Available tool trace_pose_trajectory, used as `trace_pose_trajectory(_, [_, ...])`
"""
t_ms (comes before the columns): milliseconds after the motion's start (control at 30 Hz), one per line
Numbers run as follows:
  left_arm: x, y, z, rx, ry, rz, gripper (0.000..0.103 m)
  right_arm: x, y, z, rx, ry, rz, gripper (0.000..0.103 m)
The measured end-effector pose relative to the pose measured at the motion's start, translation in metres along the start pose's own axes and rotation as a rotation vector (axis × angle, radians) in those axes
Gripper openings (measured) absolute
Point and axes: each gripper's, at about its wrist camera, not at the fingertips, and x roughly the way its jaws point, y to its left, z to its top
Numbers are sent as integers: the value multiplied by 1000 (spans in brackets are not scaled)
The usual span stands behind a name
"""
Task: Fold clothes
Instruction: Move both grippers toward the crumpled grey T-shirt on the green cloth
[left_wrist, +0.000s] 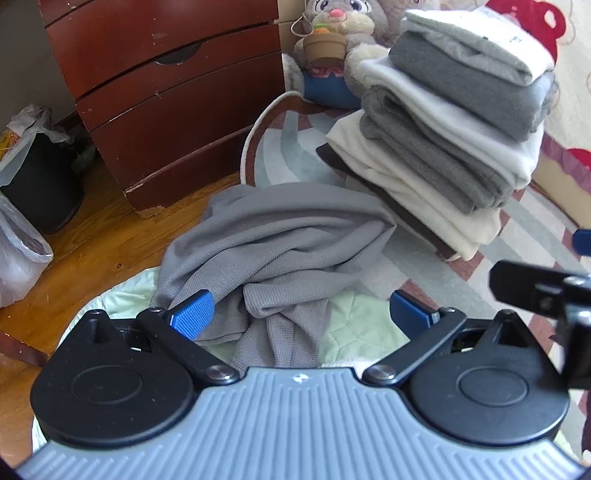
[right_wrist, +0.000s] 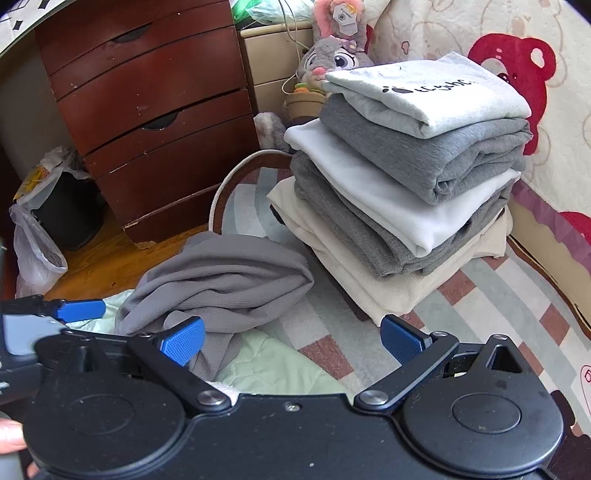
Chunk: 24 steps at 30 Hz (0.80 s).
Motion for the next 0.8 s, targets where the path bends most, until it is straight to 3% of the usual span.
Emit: trace_pose_trajectory(800, [-1,-17,-9,70,64,-8,103,3,-15,-4,126,47,2,103])
